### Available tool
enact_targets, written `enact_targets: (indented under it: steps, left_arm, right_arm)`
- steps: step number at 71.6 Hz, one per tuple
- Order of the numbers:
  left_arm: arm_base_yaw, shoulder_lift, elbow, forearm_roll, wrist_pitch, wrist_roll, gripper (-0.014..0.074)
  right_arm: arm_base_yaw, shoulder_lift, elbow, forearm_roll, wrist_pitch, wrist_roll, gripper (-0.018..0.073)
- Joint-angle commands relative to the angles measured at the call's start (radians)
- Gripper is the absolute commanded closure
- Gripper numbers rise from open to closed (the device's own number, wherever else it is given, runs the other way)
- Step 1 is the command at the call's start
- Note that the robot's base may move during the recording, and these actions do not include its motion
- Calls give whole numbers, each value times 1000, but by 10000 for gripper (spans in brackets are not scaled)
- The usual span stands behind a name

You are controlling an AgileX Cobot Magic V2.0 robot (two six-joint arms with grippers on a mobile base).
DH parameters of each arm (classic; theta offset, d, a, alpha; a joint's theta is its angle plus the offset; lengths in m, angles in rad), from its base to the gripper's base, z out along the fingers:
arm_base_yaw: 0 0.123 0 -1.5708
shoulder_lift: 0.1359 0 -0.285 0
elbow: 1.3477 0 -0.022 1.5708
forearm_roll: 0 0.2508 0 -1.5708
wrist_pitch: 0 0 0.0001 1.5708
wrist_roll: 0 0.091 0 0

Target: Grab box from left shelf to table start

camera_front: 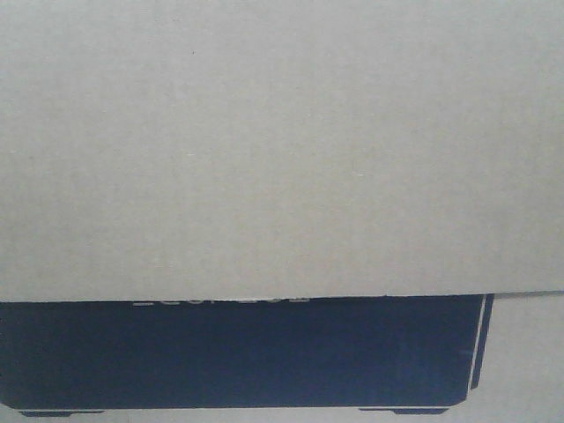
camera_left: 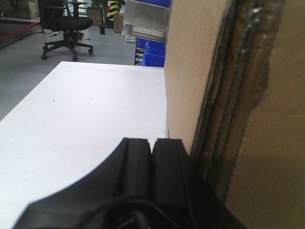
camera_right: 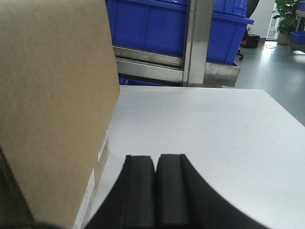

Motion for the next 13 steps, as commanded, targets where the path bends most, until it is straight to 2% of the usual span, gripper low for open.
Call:
enact_targets:
  steps: [1,13]
  left_arm:
    - [1,-8,-1,-7,-97,0,693]
    - [1,-8,-1,-7,-97,0,693]
  right_arm:
    - [-6,-7,-17,4,-92,-2,491]
    - [-6,-7,-17,4,-92,-2,491]
